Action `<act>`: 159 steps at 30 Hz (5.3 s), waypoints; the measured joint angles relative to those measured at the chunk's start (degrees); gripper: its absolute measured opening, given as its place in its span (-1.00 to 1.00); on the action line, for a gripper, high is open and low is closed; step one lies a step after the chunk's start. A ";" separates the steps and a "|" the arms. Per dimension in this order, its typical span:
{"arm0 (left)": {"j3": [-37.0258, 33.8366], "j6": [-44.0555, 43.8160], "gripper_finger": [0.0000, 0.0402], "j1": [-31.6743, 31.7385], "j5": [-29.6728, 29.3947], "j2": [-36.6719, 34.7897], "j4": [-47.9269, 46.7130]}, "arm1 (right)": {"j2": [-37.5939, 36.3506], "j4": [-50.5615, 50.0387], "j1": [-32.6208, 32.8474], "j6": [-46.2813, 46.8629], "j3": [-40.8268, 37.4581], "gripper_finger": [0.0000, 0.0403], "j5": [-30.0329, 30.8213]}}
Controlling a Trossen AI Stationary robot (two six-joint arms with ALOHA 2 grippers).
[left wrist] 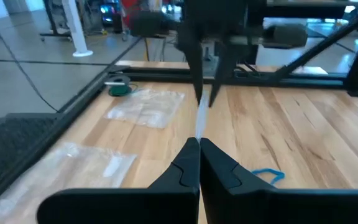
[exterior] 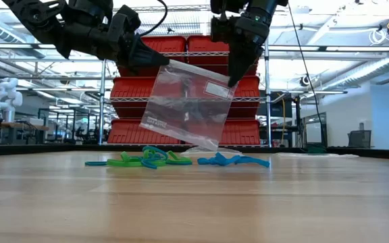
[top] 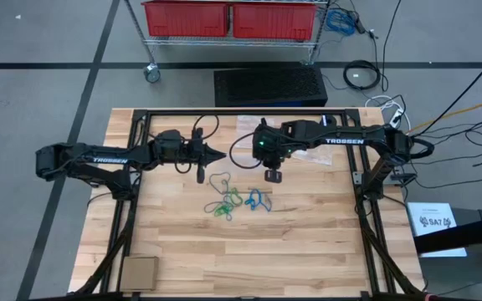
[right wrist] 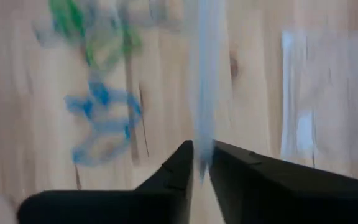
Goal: Sort rubber bands
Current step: Open the left zip lock bag
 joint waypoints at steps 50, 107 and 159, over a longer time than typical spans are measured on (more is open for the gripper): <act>0.04 -1.11 -1.00 -0.75 0.34 0.11 -1.01 | 3.52 14.19 2.64 -3.01 7.97 -1.00 3.80; 0.04 -1.52 -1.00 -1.55 -0.73 0.13 -2.81 | 8.42 18.04 1.83 -0.21 8.04 -1.00 2.22; 0.02 -2.80 -1.00 -6.01 -8.52 0.15 2.22 | 11.75 26.23 -0.27 3.90 8.02 -0.58 -11.83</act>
